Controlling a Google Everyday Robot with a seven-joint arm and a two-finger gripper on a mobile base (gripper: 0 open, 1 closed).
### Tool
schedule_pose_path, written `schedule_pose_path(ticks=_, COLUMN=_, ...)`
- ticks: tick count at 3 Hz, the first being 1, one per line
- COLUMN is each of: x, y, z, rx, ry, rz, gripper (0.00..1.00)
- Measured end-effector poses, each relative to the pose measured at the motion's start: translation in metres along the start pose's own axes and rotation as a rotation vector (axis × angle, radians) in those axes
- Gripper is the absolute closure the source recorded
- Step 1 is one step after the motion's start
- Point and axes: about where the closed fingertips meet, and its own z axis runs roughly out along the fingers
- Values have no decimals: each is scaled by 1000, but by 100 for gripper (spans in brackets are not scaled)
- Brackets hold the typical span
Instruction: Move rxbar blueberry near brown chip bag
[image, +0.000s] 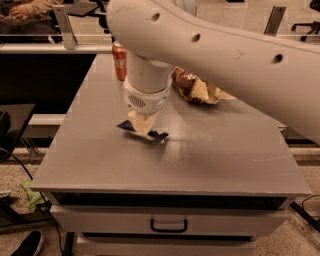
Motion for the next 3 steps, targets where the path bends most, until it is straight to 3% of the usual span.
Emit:
schedule_pose_path(ticks=1, x=20, y=-24, z=-15, rx=43, ry=0, rz=56, gripper=100)
schedule_pose_path(ticks=3, x=60, y=-82, z=-42, rx=188, ry=25, rz=152, gripper=100)
